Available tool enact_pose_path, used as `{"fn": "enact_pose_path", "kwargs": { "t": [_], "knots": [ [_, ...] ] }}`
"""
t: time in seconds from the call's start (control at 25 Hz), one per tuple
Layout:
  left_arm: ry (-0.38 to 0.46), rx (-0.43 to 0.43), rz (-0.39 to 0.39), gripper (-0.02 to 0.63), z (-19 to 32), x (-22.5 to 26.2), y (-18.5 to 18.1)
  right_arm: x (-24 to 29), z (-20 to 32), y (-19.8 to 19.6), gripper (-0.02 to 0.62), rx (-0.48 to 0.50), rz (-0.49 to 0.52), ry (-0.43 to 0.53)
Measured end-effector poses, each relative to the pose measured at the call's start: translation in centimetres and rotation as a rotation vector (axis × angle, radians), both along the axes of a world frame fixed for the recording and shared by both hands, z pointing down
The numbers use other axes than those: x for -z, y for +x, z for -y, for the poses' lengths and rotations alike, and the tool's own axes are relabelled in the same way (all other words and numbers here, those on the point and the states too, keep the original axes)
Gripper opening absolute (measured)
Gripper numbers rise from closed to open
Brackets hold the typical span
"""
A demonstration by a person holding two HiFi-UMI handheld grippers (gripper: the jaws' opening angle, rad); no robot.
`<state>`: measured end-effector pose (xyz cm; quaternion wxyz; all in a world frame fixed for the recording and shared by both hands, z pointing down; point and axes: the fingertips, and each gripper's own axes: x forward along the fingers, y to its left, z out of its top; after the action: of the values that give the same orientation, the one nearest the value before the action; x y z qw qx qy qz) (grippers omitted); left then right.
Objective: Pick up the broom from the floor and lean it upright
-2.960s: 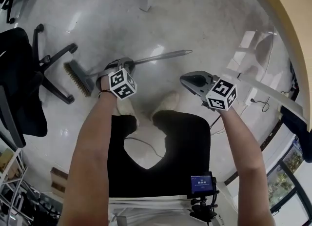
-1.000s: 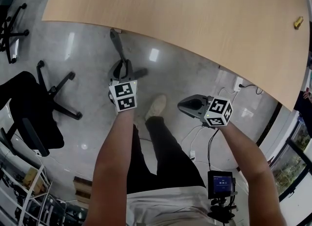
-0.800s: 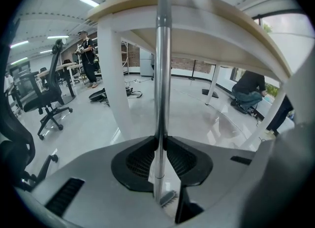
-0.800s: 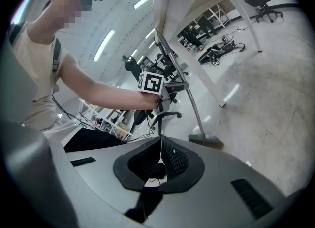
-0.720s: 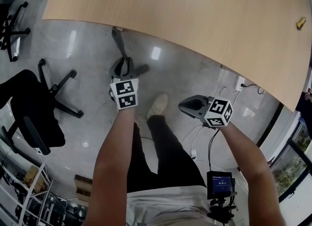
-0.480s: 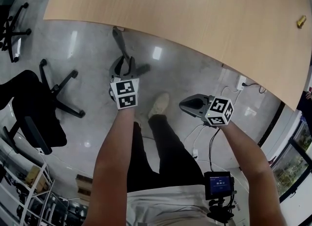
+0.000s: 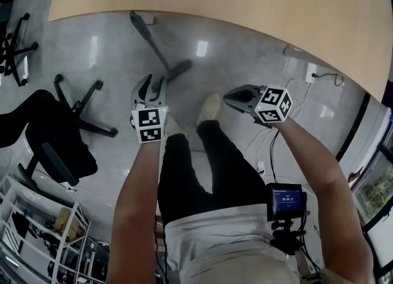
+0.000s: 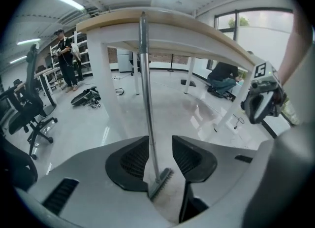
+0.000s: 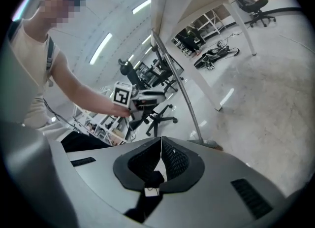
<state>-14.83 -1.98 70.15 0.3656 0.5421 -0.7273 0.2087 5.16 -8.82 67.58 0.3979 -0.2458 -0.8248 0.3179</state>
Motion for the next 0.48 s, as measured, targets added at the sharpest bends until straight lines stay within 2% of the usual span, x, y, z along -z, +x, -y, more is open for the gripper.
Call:
{"fn": "enact_pose_path", "kwargs": {
  "t": [0.08,0.2,0.28,0.36,0.48],
  "knots": [
    [-0.027,-0.05,-0.035,0.15,-2.0,0.1,1.9,0.3,-0.2,-1.3,0.015,-0.052,0.031,-0.025],
    [-0.019,-0.102,-0.04,0.147,-2.8,1.7,3.0,-0.2,0.0,-4.1,0.015,-0.114,0.055,-0.051],
    [-0.009,-0.123,-0.062,0.113,-3.8,3.3,5.1,1.1,-0.8,-5.0,0.015,-0.155,0.063,-0.073],
    [0.005,-0.171,-0.095,0.048,-5.3,5.1,8.0,3.8,-2.3,-4.6,0.015,-0.198,0.068,-0.081],
    [0.048,-0.238,-0.125,0.021,-8.1,8.5,10.0,7.7,-4.8,-3.7,0.015,-0.252,0.096,-0.068]
  ]
}}
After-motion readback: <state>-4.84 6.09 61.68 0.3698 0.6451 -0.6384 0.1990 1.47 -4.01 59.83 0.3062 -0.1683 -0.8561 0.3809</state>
